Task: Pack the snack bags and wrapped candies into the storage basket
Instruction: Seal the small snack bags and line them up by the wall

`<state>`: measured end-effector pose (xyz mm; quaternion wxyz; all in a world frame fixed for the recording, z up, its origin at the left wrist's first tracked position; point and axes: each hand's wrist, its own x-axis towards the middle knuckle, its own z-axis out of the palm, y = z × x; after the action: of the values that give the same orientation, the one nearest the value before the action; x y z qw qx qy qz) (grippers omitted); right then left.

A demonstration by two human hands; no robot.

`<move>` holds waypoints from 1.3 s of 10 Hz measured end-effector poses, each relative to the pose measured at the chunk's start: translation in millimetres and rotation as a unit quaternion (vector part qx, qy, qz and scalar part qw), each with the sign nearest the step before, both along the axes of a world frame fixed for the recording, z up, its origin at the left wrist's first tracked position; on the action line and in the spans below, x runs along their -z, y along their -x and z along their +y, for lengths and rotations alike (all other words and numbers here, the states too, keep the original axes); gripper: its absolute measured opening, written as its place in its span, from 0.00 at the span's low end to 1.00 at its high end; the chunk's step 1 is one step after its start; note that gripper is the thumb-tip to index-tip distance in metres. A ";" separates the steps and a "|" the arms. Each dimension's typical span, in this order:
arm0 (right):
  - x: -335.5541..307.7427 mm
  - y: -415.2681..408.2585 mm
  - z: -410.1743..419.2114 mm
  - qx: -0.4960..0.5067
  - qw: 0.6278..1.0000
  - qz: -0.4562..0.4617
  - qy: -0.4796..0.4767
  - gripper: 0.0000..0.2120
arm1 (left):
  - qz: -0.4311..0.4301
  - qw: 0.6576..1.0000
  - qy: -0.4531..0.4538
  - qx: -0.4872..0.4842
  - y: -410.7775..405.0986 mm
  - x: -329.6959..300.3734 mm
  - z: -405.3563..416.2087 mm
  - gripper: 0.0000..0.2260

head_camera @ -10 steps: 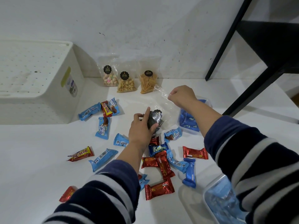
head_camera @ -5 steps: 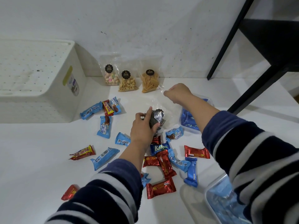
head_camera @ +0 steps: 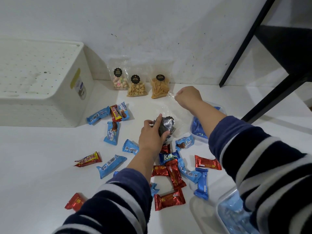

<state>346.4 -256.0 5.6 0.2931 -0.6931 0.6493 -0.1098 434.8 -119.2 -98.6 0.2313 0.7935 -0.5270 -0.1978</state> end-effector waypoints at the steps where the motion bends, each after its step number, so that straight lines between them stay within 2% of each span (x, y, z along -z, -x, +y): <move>1: 2.9 -0.6 -1.6 -0.003 1.000 0.004 -0.004 0.12 | 0.004 1.000 0.001 0.000 -0.1 -0.3 0.5 0.30; 3: 3.2 -5.6 -2.3 -0.003 1.000 -0.004 0.001 0.13 | 0.004 1.000 -0.001 -0.005 0.8 0.3 1.6 0.30; 4: 6.3 -8.0 -0.7 -0.005 1.000 0.011 0.003 0.08 | 0.002 1.000 0.001 -0.005 0.9 0.8 1.7 0.30; 5: 5.3 -11.3 0.5 -0.013 1.000 -0.001 -0.003 0.08 | 0.003 1.000 -0.001 -0.006 1.3 0.0 2.1 0.30; 7: 3.5 -18.0 1.5 -0.009 1.000 0.022 0.014 0.12 | 0.000 1.000 -0.009 -0.008 1.5 -1.2 3.0 0.30; 9: -0.6 -23.7 5.5 -0.009 1.000 -0.005 -0.002 0.07 | 0.001 1.000 -0.008 -0.008 1.6 -2.0 5.0 0.30; 10: -2.4 -25.6 5.7 0.001 1.000 0.003 0.009 0.13 | -0.004 1.000 -0.013 -0.006 1.7 -2.7 5.1 0.30; 11: -0.8 -25.6 4.6 -0.001 1.000 0.009 0.014 0.11 | -0.006 1.000 -0.014 -0.005 1.6 -3.3 4.9 0.30; 12: -2.4 -21.5 7.2 -0.045 0.997 0.053 -0.015 0.09 | -0.004 1.000 -0.018 -0.005 1.0 -4.0 4.7 0.30; 13: -11.0 -10.9 12.5 -0.079 0.989 0.118 -0.033 0.12 | -0.002 1.000 -0.025 -0.003 1.4 -5.9 3.7 0.30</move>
<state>357.4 -243.6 16.6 0.2450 -0.7403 0.6258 0.0176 433.4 -115.5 -92.7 0.2107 0.8008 -0.5204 -0.2085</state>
